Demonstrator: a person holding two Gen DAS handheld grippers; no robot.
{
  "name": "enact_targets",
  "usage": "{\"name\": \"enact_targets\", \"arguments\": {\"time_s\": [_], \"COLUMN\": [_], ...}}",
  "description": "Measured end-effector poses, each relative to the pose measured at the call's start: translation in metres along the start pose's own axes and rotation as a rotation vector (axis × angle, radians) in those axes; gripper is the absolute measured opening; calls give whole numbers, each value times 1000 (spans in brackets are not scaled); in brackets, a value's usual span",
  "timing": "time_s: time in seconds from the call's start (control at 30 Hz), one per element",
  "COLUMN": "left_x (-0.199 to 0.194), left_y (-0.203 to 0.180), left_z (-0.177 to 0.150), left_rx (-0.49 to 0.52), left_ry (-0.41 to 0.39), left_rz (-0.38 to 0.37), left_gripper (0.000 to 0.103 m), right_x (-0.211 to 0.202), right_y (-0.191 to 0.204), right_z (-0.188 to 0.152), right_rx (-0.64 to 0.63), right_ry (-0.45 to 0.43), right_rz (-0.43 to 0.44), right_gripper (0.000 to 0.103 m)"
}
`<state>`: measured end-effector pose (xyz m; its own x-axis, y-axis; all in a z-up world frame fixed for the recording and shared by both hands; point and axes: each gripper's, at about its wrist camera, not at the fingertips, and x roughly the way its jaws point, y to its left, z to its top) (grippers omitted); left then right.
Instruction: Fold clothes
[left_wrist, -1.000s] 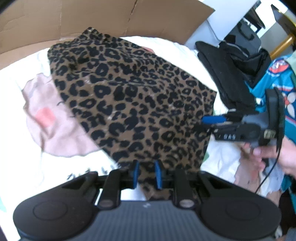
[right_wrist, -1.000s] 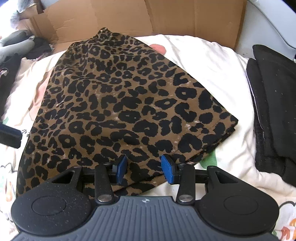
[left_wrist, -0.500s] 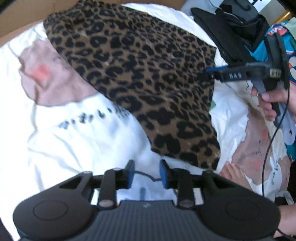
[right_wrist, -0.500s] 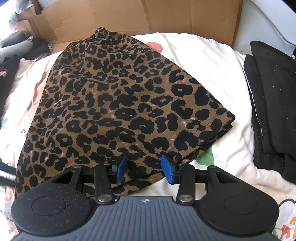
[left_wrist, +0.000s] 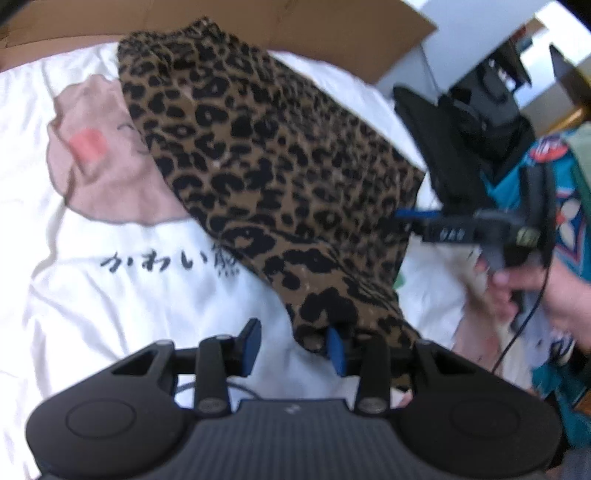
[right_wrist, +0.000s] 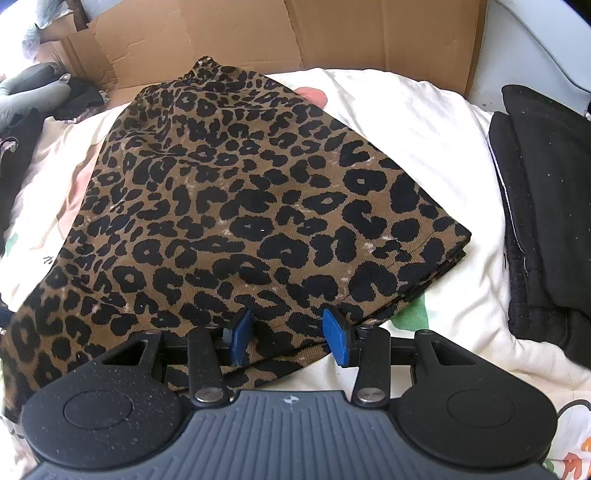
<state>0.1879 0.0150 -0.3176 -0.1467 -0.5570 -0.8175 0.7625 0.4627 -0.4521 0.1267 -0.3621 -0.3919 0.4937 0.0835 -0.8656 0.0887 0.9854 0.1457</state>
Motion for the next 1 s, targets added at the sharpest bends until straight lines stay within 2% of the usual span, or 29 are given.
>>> {"name": "enact_targets", "arguments": {"time_s": [0.23,0.33,0.47,0.6,0.7,0.73,0.77,1.0], "left_x": [2,13,23,36,39,38,35,3], "left_y": [-2,0,4,-6,-9,-10,-10,-1], "left_z": [10,10,7,2,-5,-7,-7,2], "left_rx": [-100,-146,-204,-153,-124,-120,-113,-105], "left_ry": [-47,-36,-37,-18,-4,-5,2,-3], "left_rz": [-35,-38,-58,-36,-18,-17,-18,-23], "left_gripper": [43,49,49,49,39,22,12,8], "right_x": [-1,-1,-1,0,0,0,0,0], "right_y": [-1,-1,-2,-2,-2,-2,-2,-1], "right_z": [-1,-1,-1,-2,-2,-2,-2,-3], "right_rx": [9,9,9,8,9,8,7,9], "right_ry": [-4,-7,-10,-13,-15,-16,-17,-22], "right_rz": [8,6,9,11,12,13,15,8], "right_gripper": [49,49,49,49,49,49,49,50]}}
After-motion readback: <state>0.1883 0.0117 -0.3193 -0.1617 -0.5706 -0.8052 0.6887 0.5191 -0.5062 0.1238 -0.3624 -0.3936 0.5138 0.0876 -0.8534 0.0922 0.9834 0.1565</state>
